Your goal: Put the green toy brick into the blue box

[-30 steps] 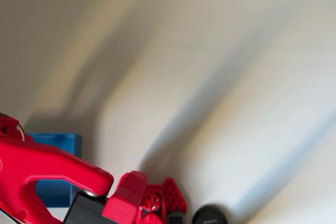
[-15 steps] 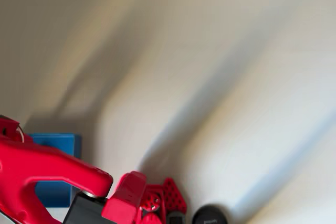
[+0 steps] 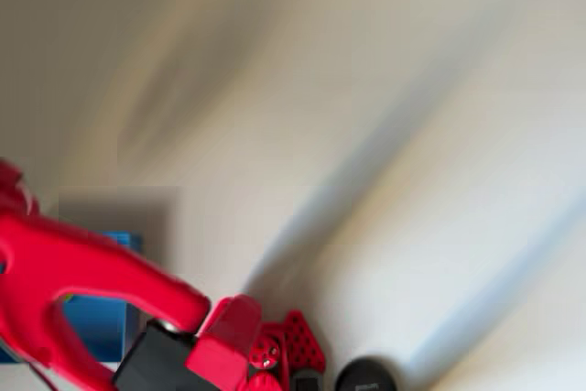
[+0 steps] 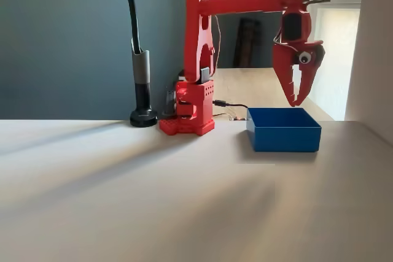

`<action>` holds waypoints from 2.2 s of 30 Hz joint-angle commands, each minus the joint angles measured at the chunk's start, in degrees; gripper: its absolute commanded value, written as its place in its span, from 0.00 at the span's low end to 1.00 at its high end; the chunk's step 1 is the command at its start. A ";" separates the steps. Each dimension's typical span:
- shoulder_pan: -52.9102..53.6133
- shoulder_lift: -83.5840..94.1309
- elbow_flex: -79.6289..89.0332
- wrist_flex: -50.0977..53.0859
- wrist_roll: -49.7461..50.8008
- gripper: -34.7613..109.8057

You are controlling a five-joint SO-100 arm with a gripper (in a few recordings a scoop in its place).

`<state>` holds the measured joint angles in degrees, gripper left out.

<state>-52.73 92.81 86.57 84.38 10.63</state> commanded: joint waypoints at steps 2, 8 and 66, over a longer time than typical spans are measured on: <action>9.58 5.01 -4.13 0.26 -1.14 0.24; 21.97 5.01 -3.78 0.18 -3.52 0.24; 55.28 93.78 91.32 -31.20 -15.73 0.24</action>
<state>1.58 185.71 177.71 54.05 -5.10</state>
